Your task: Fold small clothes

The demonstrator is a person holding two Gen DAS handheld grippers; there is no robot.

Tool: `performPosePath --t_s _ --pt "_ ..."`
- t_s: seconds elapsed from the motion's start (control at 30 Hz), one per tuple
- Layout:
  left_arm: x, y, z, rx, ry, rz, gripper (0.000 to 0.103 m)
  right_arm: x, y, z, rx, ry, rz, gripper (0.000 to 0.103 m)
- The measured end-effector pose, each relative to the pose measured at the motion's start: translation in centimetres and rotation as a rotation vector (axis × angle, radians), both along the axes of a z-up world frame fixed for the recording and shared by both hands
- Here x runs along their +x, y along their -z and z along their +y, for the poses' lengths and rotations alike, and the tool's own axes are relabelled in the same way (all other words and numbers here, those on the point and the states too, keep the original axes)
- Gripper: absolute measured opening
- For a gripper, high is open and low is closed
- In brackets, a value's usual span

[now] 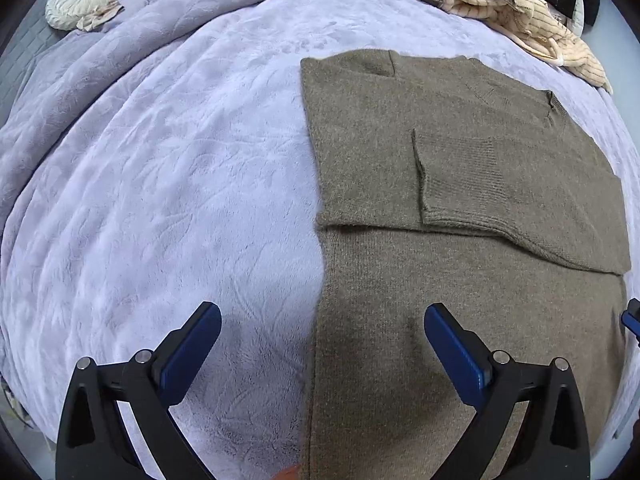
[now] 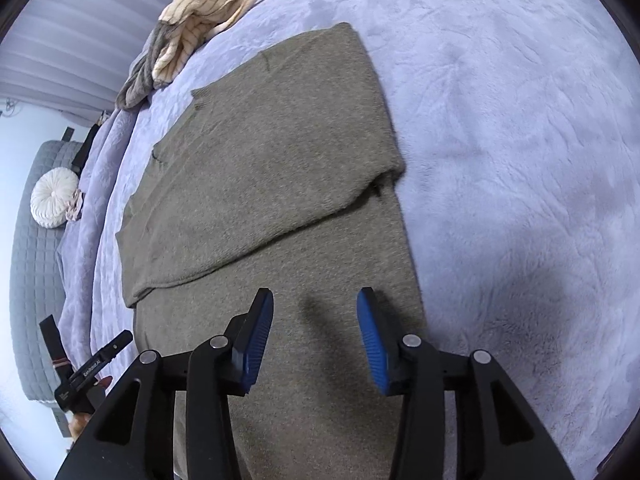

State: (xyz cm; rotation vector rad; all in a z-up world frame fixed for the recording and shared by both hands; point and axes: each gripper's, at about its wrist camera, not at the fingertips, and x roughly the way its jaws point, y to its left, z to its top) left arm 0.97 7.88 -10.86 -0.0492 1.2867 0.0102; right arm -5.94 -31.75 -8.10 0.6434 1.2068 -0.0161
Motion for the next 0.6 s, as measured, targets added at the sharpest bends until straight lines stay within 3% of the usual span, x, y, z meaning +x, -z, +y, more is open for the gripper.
performPosePath --t_s 0.23,0.37,0.43,0.5,0.6 --pt "-0.6 0.5 0.1 -0.042 -0.004 0.036 0.102 3.6 -1.6 5.0 -0.088 -0.158 -0.070 0.047" --pt "-1.4 0.8 0.2 -0.064 0.003 0.040 0.102 6.8 -1.6 8.5 -0.204 -0.241 -0.097 0.047" --pt "-1.8 0.9 0.1 -0.044 0.016 0.046 0.102 8.4 -0.6 9.6 -0.246 -0.285 -0.069 0.047" --pt "-2.9 1.1 -0.2 -0.023 0.034 0.050 0.102 9.3 1.2 10.5 -0.299 -0.328 0.015 0.047" --pt "-3.9 1.3 -0.2 -0.018 0.055 0.053 0.102 8.6 1.2 11.3 -0.350 -0.380 0.011 0.047"
